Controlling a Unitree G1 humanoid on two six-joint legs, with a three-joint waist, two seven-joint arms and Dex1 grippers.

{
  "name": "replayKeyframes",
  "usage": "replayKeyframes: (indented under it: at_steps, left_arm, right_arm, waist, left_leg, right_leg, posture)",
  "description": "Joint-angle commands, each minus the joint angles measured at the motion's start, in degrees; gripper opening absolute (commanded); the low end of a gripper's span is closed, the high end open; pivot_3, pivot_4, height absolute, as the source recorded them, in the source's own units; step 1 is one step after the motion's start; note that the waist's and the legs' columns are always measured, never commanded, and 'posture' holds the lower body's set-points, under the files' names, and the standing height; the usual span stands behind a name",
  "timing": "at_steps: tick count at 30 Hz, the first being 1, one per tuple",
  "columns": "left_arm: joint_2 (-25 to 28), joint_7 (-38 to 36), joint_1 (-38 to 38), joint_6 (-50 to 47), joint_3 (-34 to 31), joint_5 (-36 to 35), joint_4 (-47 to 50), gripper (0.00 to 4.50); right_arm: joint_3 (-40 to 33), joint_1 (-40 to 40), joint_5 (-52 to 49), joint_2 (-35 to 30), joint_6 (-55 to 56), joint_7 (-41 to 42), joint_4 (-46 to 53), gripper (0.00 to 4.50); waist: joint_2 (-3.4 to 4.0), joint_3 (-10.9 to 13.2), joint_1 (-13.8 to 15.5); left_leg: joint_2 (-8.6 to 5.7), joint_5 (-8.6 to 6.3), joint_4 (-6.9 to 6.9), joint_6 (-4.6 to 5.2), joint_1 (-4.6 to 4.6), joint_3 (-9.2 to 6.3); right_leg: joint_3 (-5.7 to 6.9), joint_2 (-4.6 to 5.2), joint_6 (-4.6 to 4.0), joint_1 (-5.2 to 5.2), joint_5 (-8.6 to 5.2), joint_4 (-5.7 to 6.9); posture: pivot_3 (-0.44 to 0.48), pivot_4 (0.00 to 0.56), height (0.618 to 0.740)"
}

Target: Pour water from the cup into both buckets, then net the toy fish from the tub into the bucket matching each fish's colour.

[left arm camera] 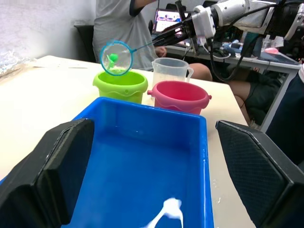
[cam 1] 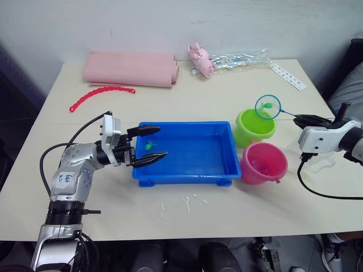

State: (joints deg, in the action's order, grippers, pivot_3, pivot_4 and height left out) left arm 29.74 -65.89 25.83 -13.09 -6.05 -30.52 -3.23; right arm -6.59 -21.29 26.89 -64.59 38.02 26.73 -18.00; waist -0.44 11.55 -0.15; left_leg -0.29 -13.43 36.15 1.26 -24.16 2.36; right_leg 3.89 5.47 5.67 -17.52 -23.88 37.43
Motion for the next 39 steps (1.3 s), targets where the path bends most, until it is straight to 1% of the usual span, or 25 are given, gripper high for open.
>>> replayKeyframes:
  at_steps: [1, 6, 7, 12, 16, 18, 19, 20, 21, 22, 24, 25, 26, 28, 30, 34, 36, 39]
  left_arm:
    - [-1.0, 0.2, -0.2, 1.21, -0.27, -0.71, 0.53, 4.49]
    - [-2.27, 0.2, -0.08, 1.92, 0.09, -0.2, -0.39, 4.49]
    - [-2.52, 0.22, -0.19, 2.13, 0.17, -0.12, -0.57, 4.49]
    - [-3.16, 0.24, -0.52, 2.67, 0.42, -0.05, -1.05, 4.49]
    - [-2.98, 0.2, -0.49, 2.78, 0.12, -0.09, -1.28, 4.49]
    - [-1.58, -0.02, -0.95, 2.83, -1.49, -0.59, -1.13, 4.49]
    - [-1.06, -0.11, -1.2, 2.81, -2.07, -0.81, -0.99, 4.49]
    - [-0.15, -0.14, -1.74, 2.76, -3.06, -1.1, -0.8, 4.49]
    - [0.56, -0.16, -2.22, 2.71, -3.83, -1.35, -0.63, 4.49]
    - [1.46, -0.28, -2.83, 2.65, -4.81, -1.66, -0.44, 4.49]
    - [3.4, -0.41, -4.26, 2.43, -6.92, -2.19, 0.02, 4.49]
    - [4.33, -0.33, -5.03, 2.25, -7.98, -2.43, 0.36, 4.49]
    - [5.12, -0.03, -5.77, 1.99, -8.99, -2.74, 0.72, 4.49]
    - [6.82, 0.99, -7.58, 1.31, -11.31, -3.33, 1.55, 4.49]
    - [8.08, 1.58, -9.26, 0.92, -12.79, -3.55, 2.38, 4.49]
    - [10.46, 3.53, -14.64, -0.42, -16.79, -4.27, 5.61, 4.49]
    - [10.86, 4.26, -16.62, -1.02, -17.78, -4.64, 6.9, 4.49]
    - [11.48, 5.3, -18.2, -1.35, -19.1, -4.7, 7.84, 4.49]
  right_arm:
    - [0.27, 1.14, 5.02, -2.9, 6.3, -5.94, 1.1, 0.0]
    - [0.3, 3.44, 12.63, -5.27, 8.37, -14.4, 0.33, 0.0]
    - [-0.04, 4.16, 14.9, -5.77, 8.83, -17.37, 0.86, 0.0]
    - [-0.42, 6.16, 18.07, -6.96, 9.04, -24.54, 0.8, 0.0]
    - [-1.05, 5.01, 1.05, -4.26, 8.08, -17.1, -0.07, 0.0]
    - [1.35, 4.86, -19.28, -2.44, 3.44, -4.63, 3.48, 0.0]
    - [1.84, 4.88, -26.45, -1.73, 1.2, 0.03, 5.08, 0.0]
    - [1.89, 4.43, -34.52, -0.25, -3.99, 5.4, 7.14, 0.0]
    - [1.55, 3.96, -40.01, 0.87, -8.99, 9.07, 8.86, 0.0]
    - [1.36, 3.6, -47.43, 1.67, -17.42, 13.05, 12.12, 0.0]
    - [2.23, 3.22, -59.38, 1.1, -32.36, 20.27, 19.92, 0.0]
    - [3.19, 3.1, -63.47, 0.35, -39.01, 22.77, 23.48, 0.0]
    - [4.14, 2.61, -65.73, 0.19, -43.16, 24.66, 26.21, 0.0]
    - [6.89, -0.69, -68.95, 2.17, -53.68, 23.99, 29.89, 0.0]
    - [9.44, -3.33, -69.85, 4.14, -61.27, 23.72, 31.86, 0.0]
    - [16.74, -6.72, -65.5, 9.29, -68.46, 25.84, 32.77, 0.0]
    - [19.35, -8.58, -62.23, 11.96, -70.68, 24.96, 30.75, 0.0]
    - [23.12, -13.0, -58.55, 15.74, -74.88, 26.02, 26.33, 0.0]
  waist:
    - [0.0, 0.0, -0.01]
    - [0.0, 0.0, 0.0]
    - [0.0, 0.0, 0.0]
    - [0.01, 0.0, -0.05]
    - [0.0, 0.0, -0.13]
    - [0.0, 0.0, -0.13]
    - [-0.01, 0.0, -0.16]
    - [-0.01, 0.0, -0.23]
    - [-0.01, 0.0, -0.28]
    - [0.0, 0.0, -0.34]
    - [0.0, 0.0, -0.14]
    - [0.0, 0.01, 0.02]
    - [0.0, 0.0, 0.06]
    - [0.0, 0.0, 0.03]
    - [0.0, 0.0, -0.01]
    - [-0.01, 0.0, -0.03]
    - [-0.01, 0.0, 0.01]
    - [-0.01, 0.0, -0.05]
  left_leg:
    - [0.0, 0.0, 0.0, 0.0, 0.0, 0.0]
    - [0.0, 0.01, 0.01, -0.01, 0.0, 0.01]
    - [0.0, 0.01, 0.01, -0.01, 0.0, 0.0]
    - [0.0, 0.01, 0.01, -0.01, 0.0, 0.01]
    - [0.0, 0.02, 0.0, -0.02, 0.01, 0.01]
    - [0.01, 0.02, 0.01, -0.01, 0.01, 0.01]
    - [0.01, 0.02, 0.01, -0.01, 0.01, 0.01]
    - [0.04, 0.02, 0.01, 0.0, 0.01, 0.0]
    - [0.05, 0.02, 0.0, 0.01, 0.01, 0.01]
    - [0.06, 0.01, 0.01, 0.01, 0.02, 0.01]
    - [0.07, 0.01, 0.01, 0.01, 0.01, -0.01]
    - [0.07, 0.0, 0.02, 0.03, 0.01, -0.02]
    - [0.07, 0.0, 0.02, 0.03, 0.0, -0.07]
    - [0.07, -0.01, 0.01, 0.05, 0.0, -0.16]
    - [0.07, -0.02, 0.03, 0.05, -0.01, -0.19]
    - [0.05, -0.03, -0.02, 0.04, -0.01, -0.19]
    - [0.03, -0.04, -0.03, 0.04, -0.03, -0.19]
    - [0.02, -0.04, 0.0, 0.05, -0.04, -0.16]
  right_leg:
    - [0.0, -0.01, 0.0, 0.0, 0.0, 0.0]
    - [-0.01, 0.0, 0.0, 0.0, 0.0, 0.02]
    - [-0.01, -0.01, 0.0, 0.0, 0.0, 0.02]
    - [-0.01, -0.01, 0.0, 0.0, 0.0, 0.04]
    - [-0.01, -0.02, 0.0, 0.01, 0.0, 0.02]
    - [-0.01, -0.03, 0.0, 0.02, 0.0, 0.03]
    - [0.01, -0.04, 0.0, 0.05, 0.0, 0.02]
    - [0.02, -0.08, 0.0, 0.08, 0.0, 0.01]
    - [0.02, -0.08, 0.0, 0.09, 0.0, 0.04]
    - [0.03, -0.1, 0.0, 0.1, 0.0, 0.04]
    - [0.04, -0.09, 0.0, 0.09, 0.01, 0.06]
    - [0.05, -0.06, 0.0, 0.09, 0.0, 0.08]
    - [0.06, -0.05, 0.0, 0.09, 0.0, 0.06]
    - [0.07, -0.02, 0.0, 0.11, 0.0, 0.0]
    - [0.07, 0.03, 0.0, 0.1, 0.0, -0.08]
    - [0.06, 0.05, -0.01, 0.1, 0.0, -0.35]
    - [0.07, 0.07, -0.01, 0.08, 0.0, -0.37]
    - [0.07, 0.07, -0.01, 0.07, 0.01, -0.35]
  posture:
    - [0.0, 0.15, 0.74]
    - [0.0, 0.15, 0.74]
    - [0.0, 0.15, 0.74]
    - [0.0, 0.15, 0.74]
    - [0.0, 0.15, 0.74]
    - [0.0, 0.15, 0.74]
    - [0.0, 0.15, 0.74]
    - [0.0, 0.15, 0.74]
    - [0.0, 0.15, 0.74]
    - [0.0, 0.15, 0.74]
    - [0.0, 0.15, 0.74]
    - [0.0, 0.15, 0.74]
    - [0.0, 0.15, 0.74]
    - [0.0, 0.15, 0.74]
    - [0.0, 0.15, 0.74]
    - [0.0, 0.15, 0.74]
    - [0.0, 0.15, 0.74]
    - [0.0, 0.15, 0.74]
